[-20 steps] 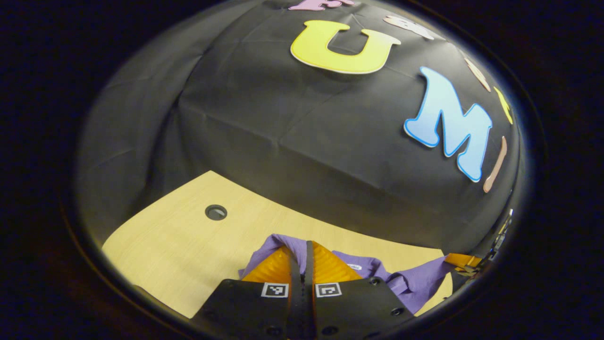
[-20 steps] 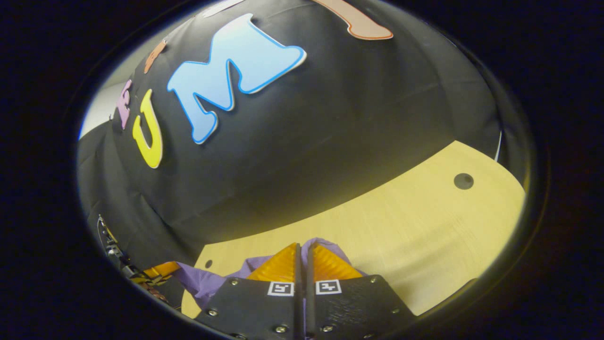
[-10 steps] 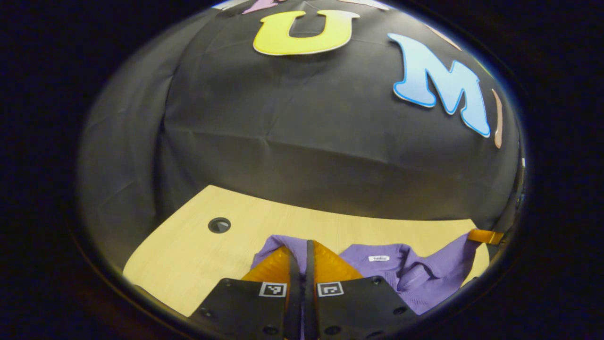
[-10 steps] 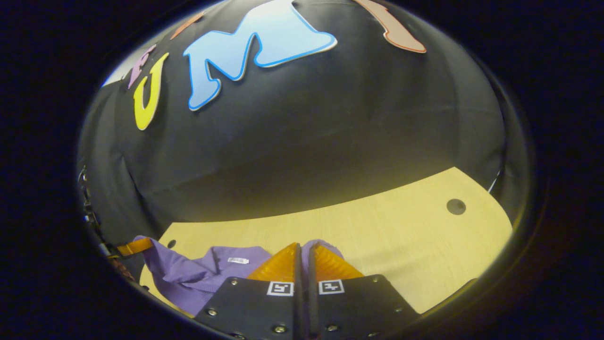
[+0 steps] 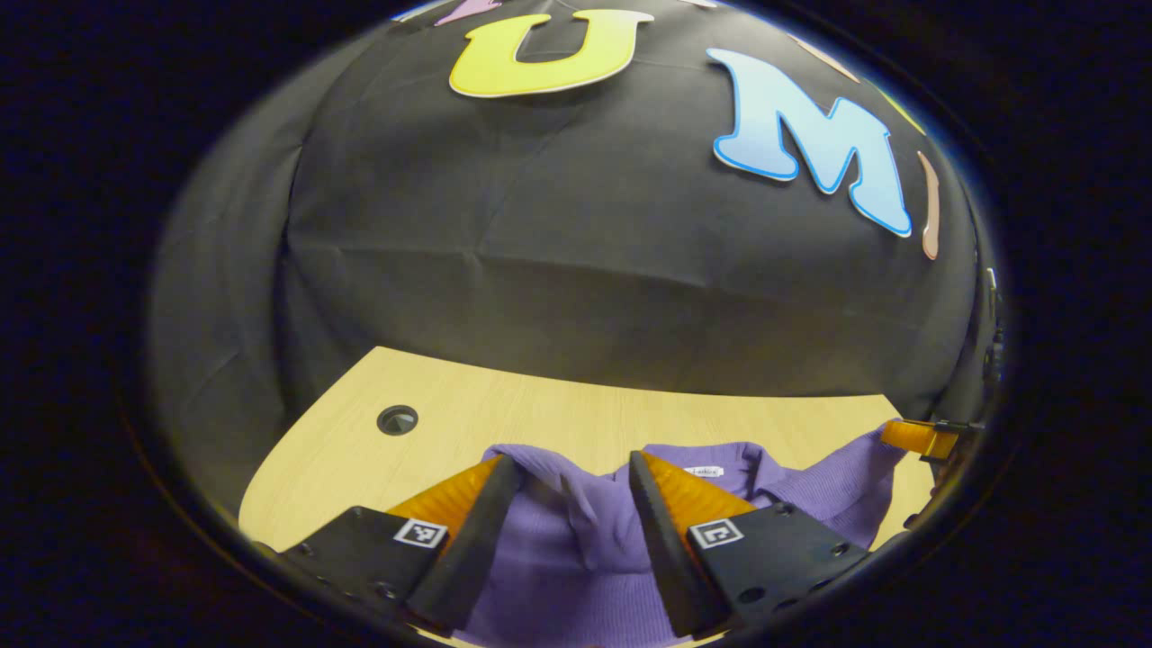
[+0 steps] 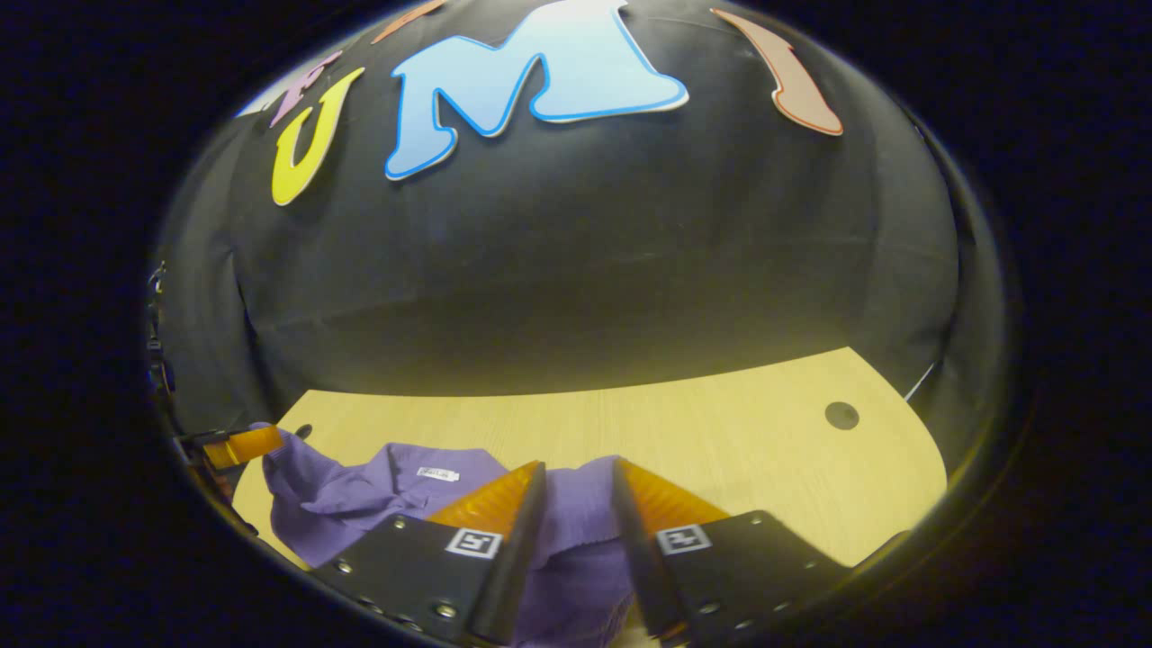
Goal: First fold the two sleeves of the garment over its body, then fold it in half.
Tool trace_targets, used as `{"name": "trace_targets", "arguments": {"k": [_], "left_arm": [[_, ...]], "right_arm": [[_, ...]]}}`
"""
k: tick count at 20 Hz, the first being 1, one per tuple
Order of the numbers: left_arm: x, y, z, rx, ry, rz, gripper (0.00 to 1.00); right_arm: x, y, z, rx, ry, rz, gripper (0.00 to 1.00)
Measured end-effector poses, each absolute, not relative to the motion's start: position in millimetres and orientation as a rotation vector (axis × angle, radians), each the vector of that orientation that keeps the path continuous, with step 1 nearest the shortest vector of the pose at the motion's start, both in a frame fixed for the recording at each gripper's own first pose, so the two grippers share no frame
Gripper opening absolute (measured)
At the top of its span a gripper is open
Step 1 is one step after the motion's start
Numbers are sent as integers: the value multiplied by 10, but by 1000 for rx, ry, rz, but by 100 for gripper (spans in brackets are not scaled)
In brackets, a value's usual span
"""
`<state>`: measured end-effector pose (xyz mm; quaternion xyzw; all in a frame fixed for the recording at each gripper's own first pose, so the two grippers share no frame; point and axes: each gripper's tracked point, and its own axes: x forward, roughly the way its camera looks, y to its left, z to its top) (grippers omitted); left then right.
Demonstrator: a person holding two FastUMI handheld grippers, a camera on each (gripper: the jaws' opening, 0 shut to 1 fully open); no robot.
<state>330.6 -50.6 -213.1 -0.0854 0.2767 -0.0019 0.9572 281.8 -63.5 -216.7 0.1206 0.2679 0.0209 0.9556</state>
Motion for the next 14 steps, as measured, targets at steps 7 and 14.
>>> {"name": "trace_targets", "arguments": {"k": [7, 14], "left_arm": [[3007, -426, -1742, -147, 490, -29, 94], [2536, -346, -1103, -157, 374, -69, 94]], "right_arm": [[2526, -659, -1699, 217, 460, -10, 88], [1895, -521, -1021, 145, 366, -31, 88]]}}
